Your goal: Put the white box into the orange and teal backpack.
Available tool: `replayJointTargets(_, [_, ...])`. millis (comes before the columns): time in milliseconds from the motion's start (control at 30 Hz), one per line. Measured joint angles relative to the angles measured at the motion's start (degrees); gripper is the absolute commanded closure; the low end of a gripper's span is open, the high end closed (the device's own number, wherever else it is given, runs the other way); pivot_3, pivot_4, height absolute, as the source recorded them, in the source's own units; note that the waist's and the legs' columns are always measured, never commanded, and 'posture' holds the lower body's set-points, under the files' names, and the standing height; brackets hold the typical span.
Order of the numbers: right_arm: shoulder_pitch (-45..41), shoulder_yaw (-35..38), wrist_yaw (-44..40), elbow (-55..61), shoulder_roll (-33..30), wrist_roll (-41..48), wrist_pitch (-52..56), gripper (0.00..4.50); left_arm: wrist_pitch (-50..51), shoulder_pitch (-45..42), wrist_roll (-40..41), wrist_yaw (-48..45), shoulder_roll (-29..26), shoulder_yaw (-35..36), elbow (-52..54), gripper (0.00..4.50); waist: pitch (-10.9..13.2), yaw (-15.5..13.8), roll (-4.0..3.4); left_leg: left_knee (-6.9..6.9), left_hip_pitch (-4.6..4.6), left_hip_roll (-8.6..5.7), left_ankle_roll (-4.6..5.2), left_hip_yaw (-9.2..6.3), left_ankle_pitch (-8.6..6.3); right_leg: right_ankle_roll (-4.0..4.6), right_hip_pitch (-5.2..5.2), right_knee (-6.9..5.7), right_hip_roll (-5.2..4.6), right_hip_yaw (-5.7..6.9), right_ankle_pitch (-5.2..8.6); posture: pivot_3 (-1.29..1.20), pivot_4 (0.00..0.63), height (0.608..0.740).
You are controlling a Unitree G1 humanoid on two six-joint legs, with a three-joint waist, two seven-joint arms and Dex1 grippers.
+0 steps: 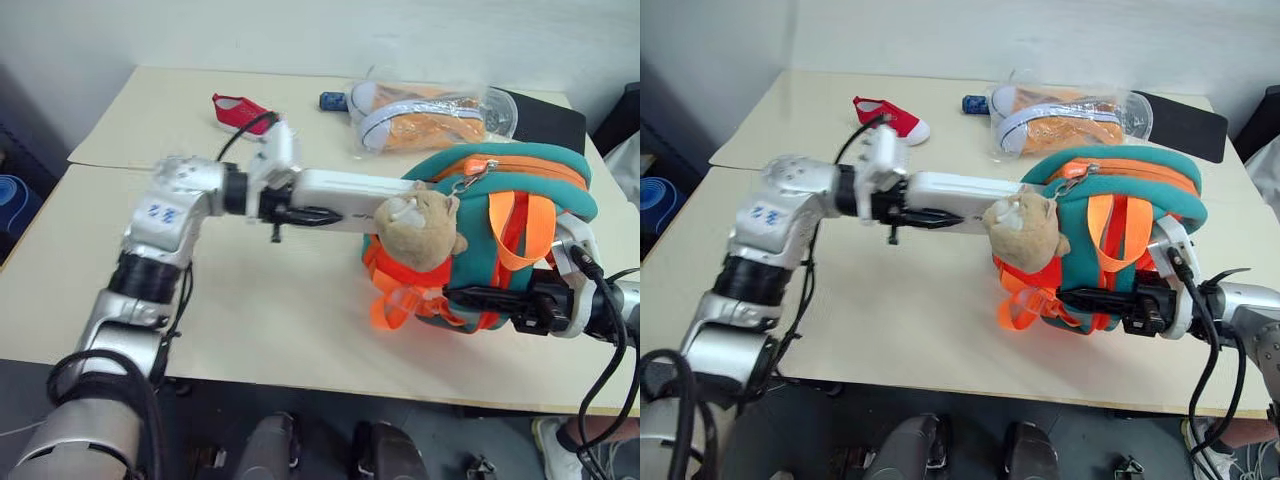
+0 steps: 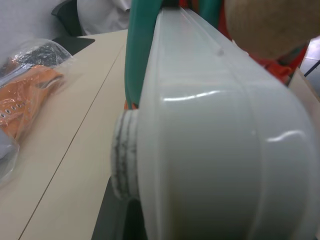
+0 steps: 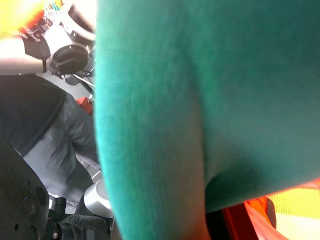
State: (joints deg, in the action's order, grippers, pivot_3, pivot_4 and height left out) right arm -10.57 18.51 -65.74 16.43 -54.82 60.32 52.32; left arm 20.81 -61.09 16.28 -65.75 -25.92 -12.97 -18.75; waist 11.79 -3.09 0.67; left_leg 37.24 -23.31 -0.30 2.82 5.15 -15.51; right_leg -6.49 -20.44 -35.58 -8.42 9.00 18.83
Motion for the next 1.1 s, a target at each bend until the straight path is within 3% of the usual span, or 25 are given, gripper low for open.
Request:
replayJointTargets(267, [-1.5,-0.5,-0.2,0.1,0.1,-0.1,-0.1,4.49,-1.3,-11.9,-4.9,5.7,18.8,-2.0,-23.5,3.29,0.0,0.2,0.03,0.04,-0.16,-0.04,0.15,0.07,-0.08,-0.14,-0.11,0.13,-0.02,0.13,-0.08,0.0,0.15,0.74])
replayJointTargets(467, [-1.7,-0.6,0.4,0.1,1.1,-0.8,-0.8,4.5,-7.8,-12.5,-6.0,5.2,21.1,0.6,-30.6,1.38,0.0,1.2,0.03,0.11,-0.13,0.0,0.1,0.07,-0.05,-0.14,-0.15,0.06,-0.1,0.13,-0.08,0.0,0.15,0.74])
replayJointTargets(600, [-2.0,-0.7,1.7,0.1,2.0,-1.3,-1.2,4.5,-11.2,-11.5,-4.1,2.4,18.8,4.4,-29.2,0.24,0.0,1.8,0.03,0.09,-0.14,0.0,0.12,0.07,-0.06,-0.15,-0.17,0.06,-0.17,0.09,-0.09,0.0,0.15,0.74])
replayJointTargets(900, [-2.7,-0.9,4.6,-0.4,4.0,-3.0,-2.3,4.5,-13.2,-3.2,1.1,-19.9,-0.5,10.1,-18.6,0.24,0.0,2.0,0.01,0.16,-0.13,-0.02,0.12,0.12,-0.06,-0.15,-0.17,-0.02,-0.02,0.09,-0.09,0.0,0.15,0.74])
replayJointTargets(1000, [-2.8,-1.3,4.9,-0.8,4.5,-3.6,-2.6,4.5,-11.5,2.3,3.9,-19.5,-1.0,11.6,-9.0,0.24,0.0,1.4,0.01,0.43,-0.31,-0.04,0.22,-0.16,-0.13,-0.15,-0.04,0.0,-0.11,-0.05,-0.09,0.0,0.15,0.74])
replayJointTargets(1100, [-3.0,-2.4,5.1,-0.8,5.2,-3.9,-3.0,4.5,-11.4,5.0,5.5,-15.0,2.4,12.1,-0.1,0.24,0.0,1.4,0.0,0.77,-0.66,-0.04,0.28,-0.39,-0.17,-0.27,-0.07,0.03,-0.11,0.03,-0.16,0.0,0.15,0.74])
